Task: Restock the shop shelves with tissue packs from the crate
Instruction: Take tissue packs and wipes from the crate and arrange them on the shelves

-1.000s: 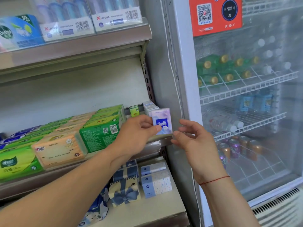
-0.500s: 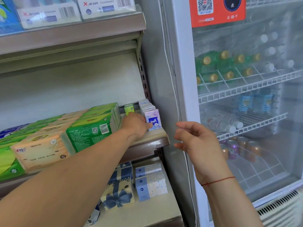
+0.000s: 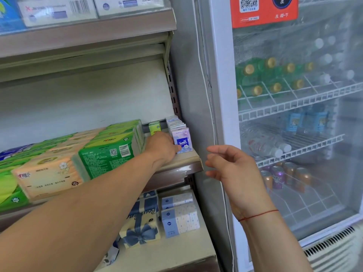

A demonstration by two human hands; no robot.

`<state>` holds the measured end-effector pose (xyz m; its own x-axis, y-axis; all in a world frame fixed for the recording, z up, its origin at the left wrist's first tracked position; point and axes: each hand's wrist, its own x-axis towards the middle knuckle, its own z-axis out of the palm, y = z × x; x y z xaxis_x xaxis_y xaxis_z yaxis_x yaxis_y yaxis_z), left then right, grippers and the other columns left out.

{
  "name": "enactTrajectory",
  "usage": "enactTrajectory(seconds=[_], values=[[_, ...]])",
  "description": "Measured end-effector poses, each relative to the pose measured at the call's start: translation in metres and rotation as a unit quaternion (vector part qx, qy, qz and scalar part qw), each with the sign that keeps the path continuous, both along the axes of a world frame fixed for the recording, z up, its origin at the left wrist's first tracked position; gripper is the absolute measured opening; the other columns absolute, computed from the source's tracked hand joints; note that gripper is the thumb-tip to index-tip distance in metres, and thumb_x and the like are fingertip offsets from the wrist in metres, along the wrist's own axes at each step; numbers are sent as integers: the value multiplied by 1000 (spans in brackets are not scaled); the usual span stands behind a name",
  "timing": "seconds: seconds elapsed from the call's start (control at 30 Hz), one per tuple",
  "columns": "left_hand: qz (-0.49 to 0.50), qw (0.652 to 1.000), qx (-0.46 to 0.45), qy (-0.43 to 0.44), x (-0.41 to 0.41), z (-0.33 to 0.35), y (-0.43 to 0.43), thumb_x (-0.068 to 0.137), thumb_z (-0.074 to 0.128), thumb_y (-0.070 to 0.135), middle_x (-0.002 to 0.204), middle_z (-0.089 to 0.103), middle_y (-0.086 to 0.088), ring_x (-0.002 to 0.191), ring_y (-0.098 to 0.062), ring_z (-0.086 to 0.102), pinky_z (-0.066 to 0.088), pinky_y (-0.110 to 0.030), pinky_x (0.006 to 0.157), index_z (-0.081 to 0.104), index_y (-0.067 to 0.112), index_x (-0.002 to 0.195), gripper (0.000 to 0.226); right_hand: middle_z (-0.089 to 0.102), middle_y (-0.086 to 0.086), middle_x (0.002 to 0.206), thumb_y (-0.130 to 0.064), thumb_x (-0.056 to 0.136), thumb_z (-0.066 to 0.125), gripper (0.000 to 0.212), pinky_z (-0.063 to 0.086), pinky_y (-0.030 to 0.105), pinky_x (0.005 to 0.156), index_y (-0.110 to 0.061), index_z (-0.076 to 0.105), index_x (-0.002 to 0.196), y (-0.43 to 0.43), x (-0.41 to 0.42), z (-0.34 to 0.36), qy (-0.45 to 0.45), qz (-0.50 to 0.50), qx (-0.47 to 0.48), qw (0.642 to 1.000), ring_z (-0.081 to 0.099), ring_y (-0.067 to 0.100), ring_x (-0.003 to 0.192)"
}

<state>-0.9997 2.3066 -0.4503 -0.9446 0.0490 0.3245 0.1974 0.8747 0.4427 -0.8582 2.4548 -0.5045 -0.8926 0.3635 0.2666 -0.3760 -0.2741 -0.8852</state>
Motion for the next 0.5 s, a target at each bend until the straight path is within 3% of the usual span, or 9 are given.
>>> enactTrajectory(seconds=[0.2, 0.37, 0.5], values=[[0, 1000, -21, -15, 4, 1, -2, 89, 78, 33, 116, 74, -7, 106, -25, 68, 56, -40, 93, 74, 10, 113, 33, 70, 1, 83, 1, 93, 64, 19, 55, 23, 65, -13, 74, 99, -6, 4, 0, -1, 6, 0, 1000, 67, 14, 77], [3, 1000, 8, -18, 17, 10, -3, 88, 80, 34, 121, 71, -9, 110, -26, 65, 52, -33, 93, 71, 7, 115, 39, 70, 4, 84, 3, 93, 64, 20, 53, 19, 62, -14, 75, 98, -12, 7, 4, 2, 7, 20, 1000, 66, 10, 74], [-31, 998, 52, 25, 52, 19, -10, 92, 75, 34, 114, 72, -9, 103, -23, 65, 51, -31, 92, 71, 10, 99, 25, 71, 4, 85, 3, 93, 63, 21, 53, 19, 59, -15, 74, 99, -14, 11, 8, 9, 2, 35, 999, 67, 8, 72]])
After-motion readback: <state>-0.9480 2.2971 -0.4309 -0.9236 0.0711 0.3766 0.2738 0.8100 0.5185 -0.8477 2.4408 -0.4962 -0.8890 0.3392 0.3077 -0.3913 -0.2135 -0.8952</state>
